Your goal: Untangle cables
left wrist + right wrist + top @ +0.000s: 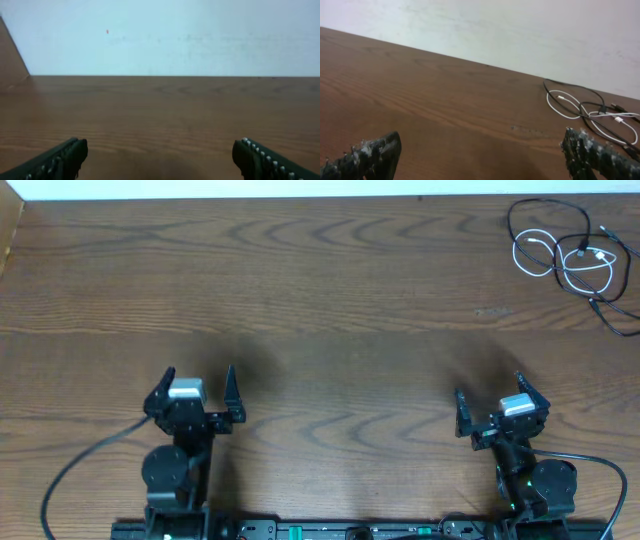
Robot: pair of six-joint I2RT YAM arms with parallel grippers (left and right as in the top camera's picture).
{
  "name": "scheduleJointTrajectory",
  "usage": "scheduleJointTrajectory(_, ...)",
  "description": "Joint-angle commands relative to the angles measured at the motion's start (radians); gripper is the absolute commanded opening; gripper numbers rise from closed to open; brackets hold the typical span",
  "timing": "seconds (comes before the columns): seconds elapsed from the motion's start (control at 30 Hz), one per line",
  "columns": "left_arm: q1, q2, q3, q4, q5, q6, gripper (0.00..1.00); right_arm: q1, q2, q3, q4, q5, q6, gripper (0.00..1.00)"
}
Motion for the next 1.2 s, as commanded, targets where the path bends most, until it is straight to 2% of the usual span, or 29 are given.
scheduleJointTrajectory(0.0,0.007,-0.068,-0.078,0.046,0.008,0.017,0.98,0.007,-0.006,-0.003,-0.004,0.007,0.001,0.99)
scheduleJointTrajectory(0.17,0.007,-0.123,-0.156,0.065,0.005,0.018,0.98,0.007,-0.006,-0.003,-0.004,0.007,0.001,0.99)
scheduleJointTrajectory(0.37,0.007,-0.157,-0.154,-0.032,-0.032,0.040,0.98,0.007,-0.006,-0.003,-0.004,0.007,0.001,0.99)
scheduleJointTrajectory(0.47,0.007,-0.199,-0.154,-0.132,-0.042,0.040,0.98,0.007,-0.006,-0.003,-0.004,0.007,0.001,0.99)
scheduleJointTrajectory(1.17,0.006,-0.201,-0.154,-0.126,-0.047,0.039,0.98,0.007,-0.006,-0.003,-0.004,0.007,0.001,0.99)
